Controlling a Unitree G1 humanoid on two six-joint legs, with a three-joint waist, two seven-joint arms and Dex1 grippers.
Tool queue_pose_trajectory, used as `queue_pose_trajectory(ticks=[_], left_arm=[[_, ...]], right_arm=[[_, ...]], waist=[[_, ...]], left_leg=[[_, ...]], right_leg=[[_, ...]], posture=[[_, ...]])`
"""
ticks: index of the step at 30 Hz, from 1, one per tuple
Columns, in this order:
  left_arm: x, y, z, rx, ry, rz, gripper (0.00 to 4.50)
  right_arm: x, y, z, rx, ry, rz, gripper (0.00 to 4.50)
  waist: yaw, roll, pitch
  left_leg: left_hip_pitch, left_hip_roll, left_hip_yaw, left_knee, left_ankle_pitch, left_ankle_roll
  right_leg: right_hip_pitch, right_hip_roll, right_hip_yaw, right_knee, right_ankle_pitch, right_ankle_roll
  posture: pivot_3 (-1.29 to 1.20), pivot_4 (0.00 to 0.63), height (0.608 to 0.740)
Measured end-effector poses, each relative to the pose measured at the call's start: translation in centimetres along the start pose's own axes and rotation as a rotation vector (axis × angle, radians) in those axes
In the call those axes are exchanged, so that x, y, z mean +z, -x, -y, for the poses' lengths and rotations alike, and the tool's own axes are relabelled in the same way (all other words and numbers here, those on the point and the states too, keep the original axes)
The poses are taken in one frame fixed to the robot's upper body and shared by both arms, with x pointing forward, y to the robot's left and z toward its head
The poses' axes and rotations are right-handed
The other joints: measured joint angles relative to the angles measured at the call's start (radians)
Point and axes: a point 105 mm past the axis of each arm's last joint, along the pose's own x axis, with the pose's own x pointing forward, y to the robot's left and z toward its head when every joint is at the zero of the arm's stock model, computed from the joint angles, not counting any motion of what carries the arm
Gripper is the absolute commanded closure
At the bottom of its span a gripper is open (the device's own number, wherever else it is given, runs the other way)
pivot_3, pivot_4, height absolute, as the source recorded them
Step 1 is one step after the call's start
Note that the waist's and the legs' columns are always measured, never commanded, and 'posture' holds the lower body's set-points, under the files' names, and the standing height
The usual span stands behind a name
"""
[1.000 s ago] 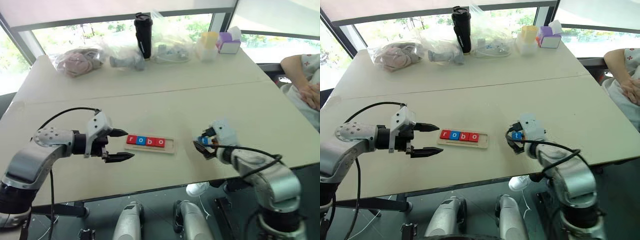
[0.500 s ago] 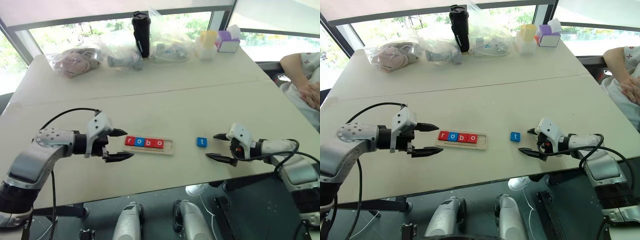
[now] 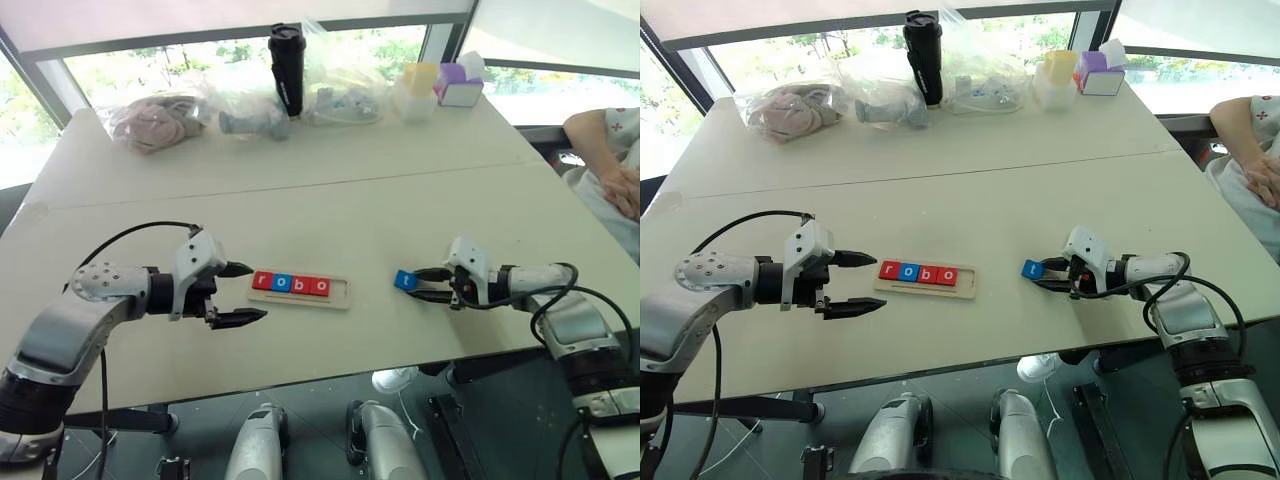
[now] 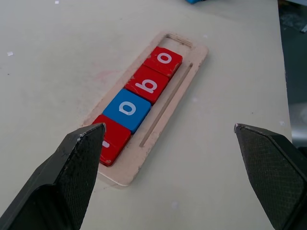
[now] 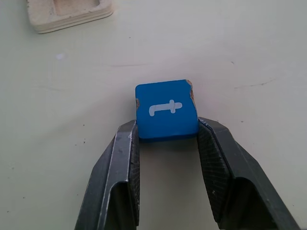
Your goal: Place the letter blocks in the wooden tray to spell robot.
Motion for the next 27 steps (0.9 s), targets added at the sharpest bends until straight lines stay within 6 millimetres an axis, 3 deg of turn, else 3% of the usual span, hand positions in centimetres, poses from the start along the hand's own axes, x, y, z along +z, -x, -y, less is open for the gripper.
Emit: queue_pose_trajectory(ticks=[3,6,10,13,18,27], left_arm=[[0.0,0.0,0.0,0.002,-0.001,0.000,0.00],[0.1,0.0,-0.1,0.004,-0.005,0.002,0.00],[0.2,0.0,-0.1,0.000,-0.011,0.005,0.00],[0.5,-0.2,-0.4,0.001,-0.018,0.018,0.00],[0.5,-0.5,-0.4,-0.004,-0.016,0.025,0.00],[0.0,-0.5,-0.2,0.000,-0.002,0.019,0.00]], right_arm=[[0.5,0.0,-0.1,-0.002,0.001,0.000,3.37],[2.6,-0.1,-0.7,0.010,0.023,0.034,3.37],[5.9,-0.8,-2.9,0.070,0.104,0.081,3.37],[7.4,-3.0,-5.1,0.142,0.134,0.110,3.37],[7.5,-5.7,-6.3,0.171,0.169,0.076,3.37],[6.5,-7.5,-4.5,0.124,0.179,-0.004,3.37]], waist=[[0.000,0.000,0.000],[-0.001,0.000,0.000],[-0.001,0.000,0.000],[-0.001,0.000,0.000],[0.000,0.000,0.000],[-0.001,0.000,0.000]], left_leg=[[0.000,0.000,0.000,0.002,0.000,0.000],[0.000,0.000,0.000,0.006,0.000,0.000],[0.000,0.001,-0.001,0.009,0.000,0.000],[0.000,0.001,-0.001,0.010,0.000,-0.001],[-0.001,0.001,0.000,0.010,0.000,0.000],[-0.001,0.001,0.000,0.010,0.000,0.000]], right_leg=[[-0.001,0.000,0.000,0.003,0.000,0.000],[-0.002,-0.001,0.001,0.008,-0.001,0.000],[-0.001,0.000,0.001,0.010,-0.001,0.000],[-0.001,-0.001,0.001,0.010,-0.001,-0.001],[-0.002,-0.001,0.001,0.010,-0.001,-0.001],[-0.002,-0.001,0.001,0.010,-0.001,0.000]], posture=[[0.00,0.150,0.740],[0.00,0.150,0.740],[0.00,0.150,0.740],[0.00,0.150,0.740],[0.00,0.150,0.740],[0.00,0.150,0.740]])
